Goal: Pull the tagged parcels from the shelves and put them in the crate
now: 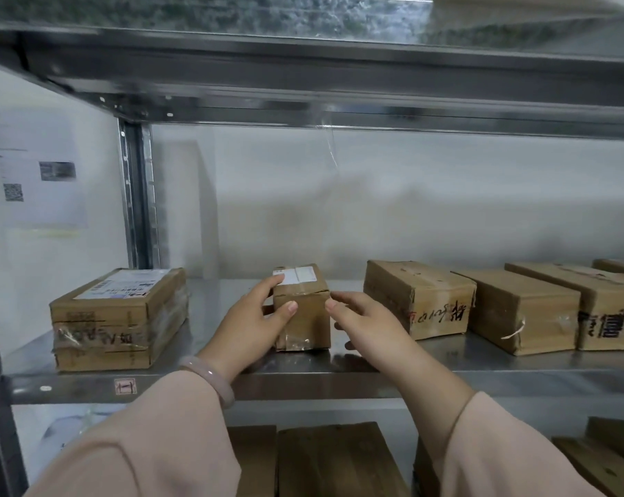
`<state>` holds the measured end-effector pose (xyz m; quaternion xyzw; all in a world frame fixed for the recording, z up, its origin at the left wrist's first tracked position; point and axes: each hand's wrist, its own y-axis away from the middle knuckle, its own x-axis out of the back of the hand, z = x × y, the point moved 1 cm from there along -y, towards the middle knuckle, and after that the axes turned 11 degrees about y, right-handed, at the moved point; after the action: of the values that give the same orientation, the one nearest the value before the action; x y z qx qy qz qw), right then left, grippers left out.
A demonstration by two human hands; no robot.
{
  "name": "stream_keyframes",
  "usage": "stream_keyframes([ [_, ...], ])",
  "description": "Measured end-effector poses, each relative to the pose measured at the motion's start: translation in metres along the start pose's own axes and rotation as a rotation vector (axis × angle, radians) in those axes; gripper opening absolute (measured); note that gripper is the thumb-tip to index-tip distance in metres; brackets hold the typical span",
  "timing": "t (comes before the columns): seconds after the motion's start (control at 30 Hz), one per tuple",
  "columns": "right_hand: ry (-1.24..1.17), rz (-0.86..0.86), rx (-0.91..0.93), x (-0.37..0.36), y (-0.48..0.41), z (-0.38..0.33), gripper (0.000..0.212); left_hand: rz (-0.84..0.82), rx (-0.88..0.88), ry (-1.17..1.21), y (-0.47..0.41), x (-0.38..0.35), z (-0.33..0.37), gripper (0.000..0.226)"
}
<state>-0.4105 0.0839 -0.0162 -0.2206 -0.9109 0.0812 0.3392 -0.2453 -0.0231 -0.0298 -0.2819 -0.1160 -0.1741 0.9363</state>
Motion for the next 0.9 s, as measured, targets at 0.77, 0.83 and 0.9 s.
stream_keyframes([
  [0.77,0.719,0.459,0.348,0.113,-0.005,0.084,0.037,-0.014,-0.139,0.090,-0.002,-0.147,0.075,0.052],
  [0.83,0.560,0.454,0.358,0.118,-0.003,0.084,0.026,-0.039,-0.020,0.135,-0.011,-0.158,0.072,0.050],
  [0.9,0.377,0.466,0.309,0.124,-0.005,0.084,0.026,-0.046,0.060,0.132,-0.018,-0.164,0.070,0.044],
])
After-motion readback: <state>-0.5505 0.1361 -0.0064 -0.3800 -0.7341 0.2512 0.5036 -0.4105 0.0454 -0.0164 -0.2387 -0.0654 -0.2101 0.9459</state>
